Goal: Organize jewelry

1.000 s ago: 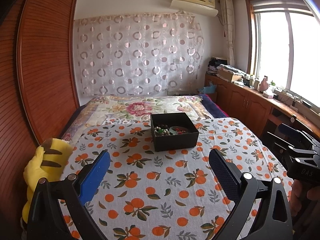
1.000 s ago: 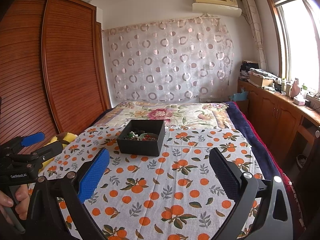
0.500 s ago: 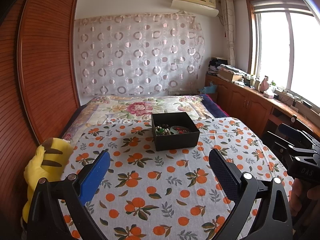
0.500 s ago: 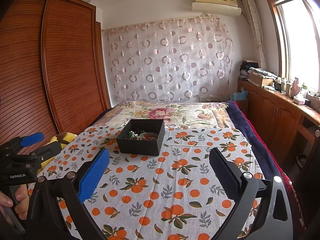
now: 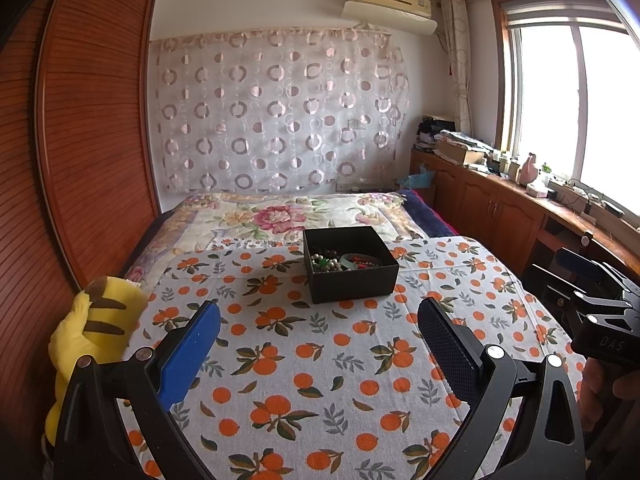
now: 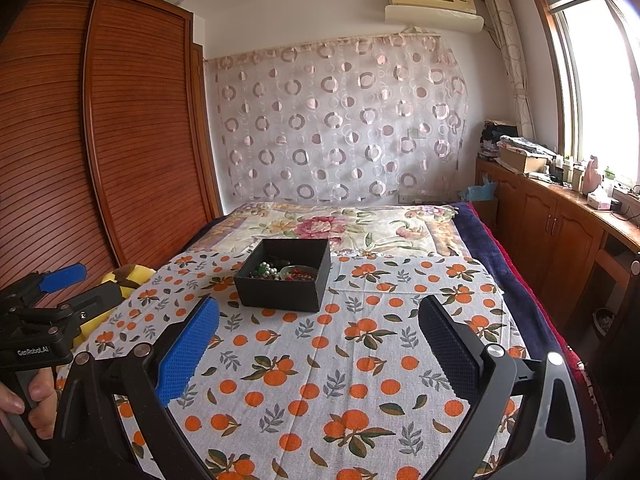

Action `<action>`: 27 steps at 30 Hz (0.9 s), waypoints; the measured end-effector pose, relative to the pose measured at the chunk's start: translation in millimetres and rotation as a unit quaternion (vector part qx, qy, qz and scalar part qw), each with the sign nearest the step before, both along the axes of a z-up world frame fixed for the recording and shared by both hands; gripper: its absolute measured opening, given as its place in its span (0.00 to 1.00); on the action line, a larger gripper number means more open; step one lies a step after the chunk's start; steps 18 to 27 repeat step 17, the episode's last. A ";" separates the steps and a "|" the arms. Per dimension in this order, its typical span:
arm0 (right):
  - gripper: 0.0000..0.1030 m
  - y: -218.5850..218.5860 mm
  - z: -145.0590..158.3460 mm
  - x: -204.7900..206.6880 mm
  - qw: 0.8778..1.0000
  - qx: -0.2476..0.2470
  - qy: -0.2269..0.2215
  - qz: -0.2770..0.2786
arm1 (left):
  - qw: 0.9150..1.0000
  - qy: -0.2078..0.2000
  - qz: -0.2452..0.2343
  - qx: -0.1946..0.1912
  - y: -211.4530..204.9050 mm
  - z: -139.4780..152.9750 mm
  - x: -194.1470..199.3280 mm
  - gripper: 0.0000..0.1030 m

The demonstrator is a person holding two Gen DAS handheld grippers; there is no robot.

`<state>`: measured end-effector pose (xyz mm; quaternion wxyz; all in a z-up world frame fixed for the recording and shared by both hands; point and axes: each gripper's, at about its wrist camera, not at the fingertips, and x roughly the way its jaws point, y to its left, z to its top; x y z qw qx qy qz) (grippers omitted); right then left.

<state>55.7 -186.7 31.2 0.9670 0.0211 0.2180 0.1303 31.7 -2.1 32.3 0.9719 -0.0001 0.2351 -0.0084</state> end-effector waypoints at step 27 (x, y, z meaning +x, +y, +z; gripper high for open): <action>0.98 0.0 0.4 0.4 1.000 0.000 0.000 -0.001 | 1.000 -0.001 -0.002 -0.001 0.7 3.0 -1.0 0.93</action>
